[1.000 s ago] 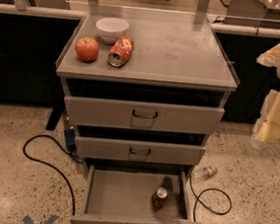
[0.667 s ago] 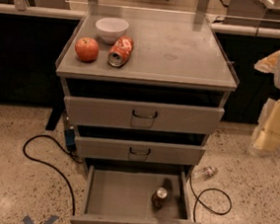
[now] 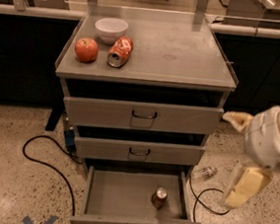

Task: Pick orange can from bottom drawer and place on counter

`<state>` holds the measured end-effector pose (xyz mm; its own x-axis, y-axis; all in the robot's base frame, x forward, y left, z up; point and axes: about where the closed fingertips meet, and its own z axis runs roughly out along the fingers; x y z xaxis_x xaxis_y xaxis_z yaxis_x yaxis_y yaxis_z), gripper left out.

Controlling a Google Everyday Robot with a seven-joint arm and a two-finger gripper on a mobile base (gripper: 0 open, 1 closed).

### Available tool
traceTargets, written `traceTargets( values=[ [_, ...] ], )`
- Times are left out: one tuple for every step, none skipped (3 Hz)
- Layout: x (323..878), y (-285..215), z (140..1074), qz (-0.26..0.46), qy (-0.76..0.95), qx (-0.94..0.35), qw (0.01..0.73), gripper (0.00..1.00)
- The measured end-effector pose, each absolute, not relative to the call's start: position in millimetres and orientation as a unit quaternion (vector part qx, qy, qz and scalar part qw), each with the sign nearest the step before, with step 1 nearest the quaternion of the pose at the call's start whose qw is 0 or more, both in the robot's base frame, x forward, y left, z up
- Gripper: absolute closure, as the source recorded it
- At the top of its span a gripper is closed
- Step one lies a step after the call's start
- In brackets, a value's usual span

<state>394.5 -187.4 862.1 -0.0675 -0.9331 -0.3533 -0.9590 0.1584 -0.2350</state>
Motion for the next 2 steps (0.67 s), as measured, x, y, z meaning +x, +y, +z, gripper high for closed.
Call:
traceTargets(
  values=[
    [378,-166,755,0.126,0.722,-0.635,0.244,0.00],
    [349,-155,629,0.208,0.746,-0.589,0.229,0.00]
  ],
)
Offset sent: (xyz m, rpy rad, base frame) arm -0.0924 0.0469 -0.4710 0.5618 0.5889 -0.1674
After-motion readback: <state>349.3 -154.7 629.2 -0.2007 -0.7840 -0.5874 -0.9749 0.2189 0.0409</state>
